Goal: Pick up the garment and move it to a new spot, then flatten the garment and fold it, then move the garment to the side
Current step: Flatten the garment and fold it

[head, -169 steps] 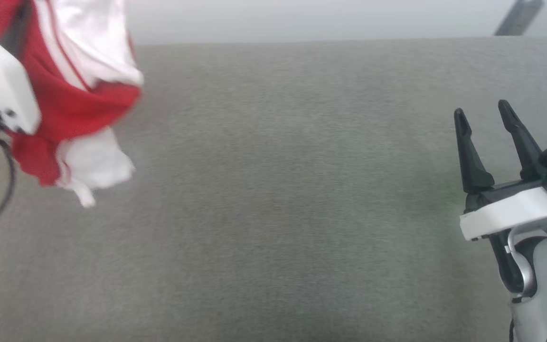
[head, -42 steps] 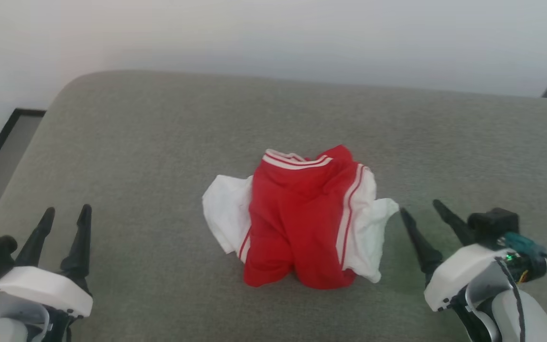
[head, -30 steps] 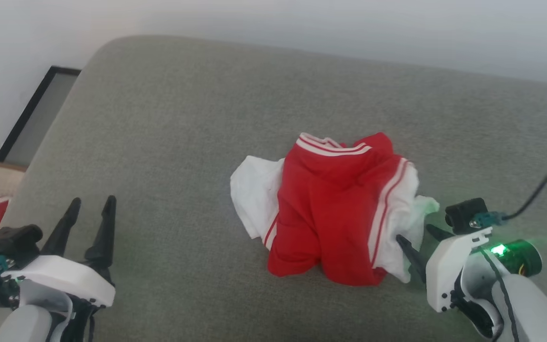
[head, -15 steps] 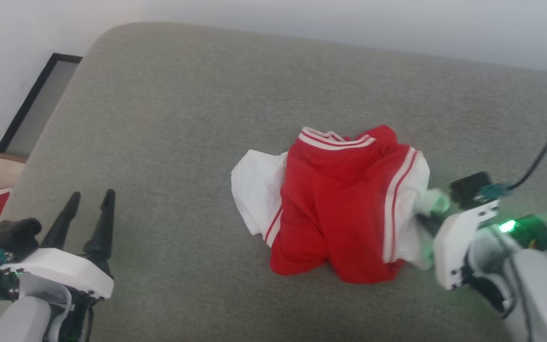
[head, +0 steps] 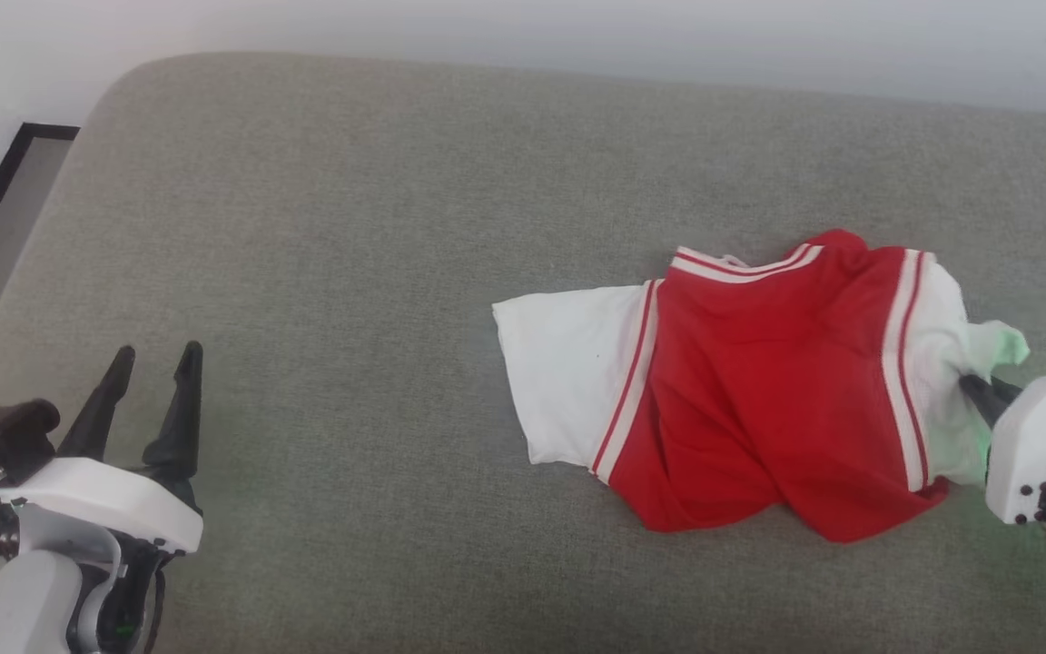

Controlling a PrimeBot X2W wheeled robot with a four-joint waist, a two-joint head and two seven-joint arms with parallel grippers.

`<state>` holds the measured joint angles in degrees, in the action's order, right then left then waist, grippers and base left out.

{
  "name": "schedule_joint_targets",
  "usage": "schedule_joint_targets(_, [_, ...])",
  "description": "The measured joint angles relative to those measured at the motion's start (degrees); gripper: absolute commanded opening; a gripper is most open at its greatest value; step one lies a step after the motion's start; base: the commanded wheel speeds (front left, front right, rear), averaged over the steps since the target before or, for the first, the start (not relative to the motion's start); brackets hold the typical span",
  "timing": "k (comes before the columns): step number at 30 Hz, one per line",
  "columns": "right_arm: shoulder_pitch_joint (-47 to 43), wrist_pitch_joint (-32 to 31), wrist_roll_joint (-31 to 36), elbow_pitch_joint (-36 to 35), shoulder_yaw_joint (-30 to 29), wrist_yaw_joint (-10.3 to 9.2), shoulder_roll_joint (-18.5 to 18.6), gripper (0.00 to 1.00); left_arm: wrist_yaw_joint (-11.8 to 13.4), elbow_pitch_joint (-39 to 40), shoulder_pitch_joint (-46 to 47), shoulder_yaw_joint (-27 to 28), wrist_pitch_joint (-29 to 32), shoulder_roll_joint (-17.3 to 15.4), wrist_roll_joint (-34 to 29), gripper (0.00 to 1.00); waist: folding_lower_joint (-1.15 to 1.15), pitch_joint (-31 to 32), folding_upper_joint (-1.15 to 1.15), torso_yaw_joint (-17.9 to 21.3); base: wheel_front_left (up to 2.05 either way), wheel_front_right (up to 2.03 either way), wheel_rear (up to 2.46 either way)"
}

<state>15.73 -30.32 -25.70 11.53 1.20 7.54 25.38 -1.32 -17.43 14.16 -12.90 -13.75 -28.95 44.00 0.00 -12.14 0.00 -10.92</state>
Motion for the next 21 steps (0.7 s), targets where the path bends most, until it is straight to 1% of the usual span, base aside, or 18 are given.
schedule_joint_targets(3, [-0.16, 0.89, -0.40, 2.44, -0.10, 0.00, -0.33, 0.00, -0.37, -0.30, 0.52, -0.46, 0.00, 0.16, -0.02, 1.00, 0.00, -0.52, 0.00, 0.16, 0.00, 0.00, 0.00])
schedule_joint_targets(4, [-0.14, 1.36, -0.47, 3.42, 0.03, 0.00, -0.67, 0.18, -0.38, -0.48, 0.68, -0.59, 0.00, 0.23, -0.03, 1.00, 0.00, -0.65, 0.00, 0.19, 0.00, 0.00, 0.00])
schedule_joint_targets(5, [-0.14, 1.36, -0.47, 3.42, 0.03, 0.00, -0.67, 0.49, -0.38, -0.48, 0.68, -0.59, 0.00, 0.23, -0.03, 1.00, 0.00, -0.65, 0.00, 0.19, 0.00, 0.00, 0.00])
schedule_joint_targets(6, [-0.10, 1.49, -0.38, 4.49, 0.43, 0.01, -0.70, 0.49, -0.45, -0.64, 0.92, -0.69, 0.00, 0.29, -0.03, 1.00, 0.00, -0.77, 0.00, 0.17, 0.00, 0.00, 0.00])
schedule_joint_targets(7, [0.16, 1.66, -0.53, 5.70, 0.51, 0.00, -0.98, 1.00, -0.47, -0.79, 1.22, -0.76, 0.00, 0.32, -0.03, 1.00, 0.00, -0.86, 0.00, 0.17, 0.00, 0.00, 0.00])
schedule_joint_targets(12, [2.15, 3.61, -1.07, 9.07, 1.83, -0.02, -1.21, 1.00, -0.96, -1.32, 1.61, -1.11, 0.00, 0.38, -0.08, 1.00, 0.00, -0.99, 0.00, 0.10, 0.00, 0.00, 0.00])
schedule_joint_targets(21, [2.49, 3.58, -3.67, 9.10, 2.70, -0.02, -0.09, 1.00, -0.94, -1.05, 1.67, -0.98, -0.02, -0.45, -0.08, 1.00, 0.00, -0.58, 0.00, 0.93, 0.00, 0.00, 0.00])
